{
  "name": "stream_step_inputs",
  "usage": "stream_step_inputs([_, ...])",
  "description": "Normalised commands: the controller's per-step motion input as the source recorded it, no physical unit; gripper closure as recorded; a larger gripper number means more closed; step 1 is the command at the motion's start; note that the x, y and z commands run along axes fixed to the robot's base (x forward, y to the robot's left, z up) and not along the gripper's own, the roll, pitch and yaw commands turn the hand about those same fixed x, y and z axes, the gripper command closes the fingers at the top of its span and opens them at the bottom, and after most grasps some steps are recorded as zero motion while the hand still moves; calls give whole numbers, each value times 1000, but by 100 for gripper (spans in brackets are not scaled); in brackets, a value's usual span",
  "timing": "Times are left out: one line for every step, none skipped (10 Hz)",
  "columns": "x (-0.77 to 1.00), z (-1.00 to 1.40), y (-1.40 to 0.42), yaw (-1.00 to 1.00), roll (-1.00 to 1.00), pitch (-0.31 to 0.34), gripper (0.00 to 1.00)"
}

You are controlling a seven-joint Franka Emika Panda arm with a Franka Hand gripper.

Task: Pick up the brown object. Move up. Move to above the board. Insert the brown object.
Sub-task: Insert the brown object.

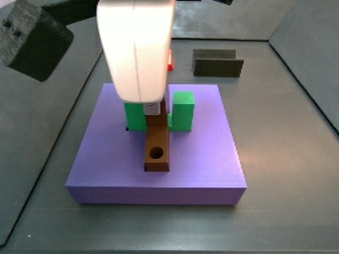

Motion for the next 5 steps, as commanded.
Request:
stream_step_inputs([169,-46,-77,200,20,151,100])
stream_step_inputs([117,-83,-46,114,66,203,100])
stream_step_inputs([120,-100,-43,103,90,209,100])
stream_step_inputs([260,-271,-31,0,77,169,100])
stream_step_inputs([226,-517,-3,0,89,97,100])
